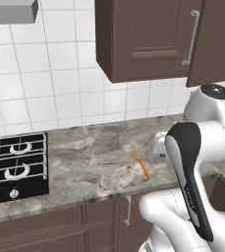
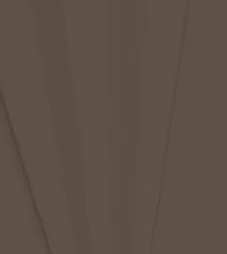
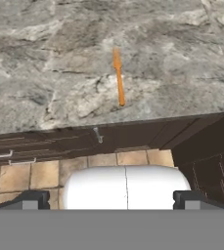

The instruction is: Organize the utensils by type. Pick up the wooden spoons from the counter and place them in the open cabinet. Then pick up the metallic utensils from the counter and place them in the open drawer.

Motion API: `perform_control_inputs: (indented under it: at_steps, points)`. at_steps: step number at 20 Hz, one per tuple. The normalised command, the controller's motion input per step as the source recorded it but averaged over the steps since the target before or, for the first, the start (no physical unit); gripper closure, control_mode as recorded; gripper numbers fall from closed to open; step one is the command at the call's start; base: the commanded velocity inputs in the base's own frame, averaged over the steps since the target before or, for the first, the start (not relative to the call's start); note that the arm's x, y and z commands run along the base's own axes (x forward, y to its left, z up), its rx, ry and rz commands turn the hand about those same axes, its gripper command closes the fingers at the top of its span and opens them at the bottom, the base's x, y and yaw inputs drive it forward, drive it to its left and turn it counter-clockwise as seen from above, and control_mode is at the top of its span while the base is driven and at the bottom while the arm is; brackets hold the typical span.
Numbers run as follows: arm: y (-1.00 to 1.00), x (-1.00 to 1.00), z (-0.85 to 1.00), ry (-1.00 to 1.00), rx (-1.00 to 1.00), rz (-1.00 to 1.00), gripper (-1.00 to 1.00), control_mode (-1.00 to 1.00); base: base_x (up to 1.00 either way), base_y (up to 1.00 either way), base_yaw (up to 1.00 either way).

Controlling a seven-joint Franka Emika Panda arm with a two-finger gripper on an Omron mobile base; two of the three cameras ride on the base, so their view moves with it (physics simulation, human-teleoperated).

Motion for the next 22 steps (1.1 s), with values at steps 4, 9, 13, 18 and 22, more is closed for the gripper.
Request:
perform_control_inputs:
  at_steps: [4, 9, 13, 18, 22]
  points:
    - [0.00, 0.00, 0.00, 0.00, 0.00, 0.00, -1.00, 1.00, 0.42, 0.00, 0.00]
    - [0.00, 0.00, 0.00, 0.00, 0.00, 0.00, -1.00, 1.00, 0.19, -0.02, 0.00]
    - [0.00, 0.00, 0.00, 0.00, 0.00, 0.00, -1.00, 1.00, 0.00, -0.08, 0.00]
    - [0.00, 0.00, 0.00, 0.00, 0.00, 0.00, -1.00, 1.00, 0.01, -0.05, 0.00]
    - [-0.12, 0.19, -0.33, 0.11, 0.00, 0.00, -1.00, -1.00, 0.00, 0.00, 0.00]
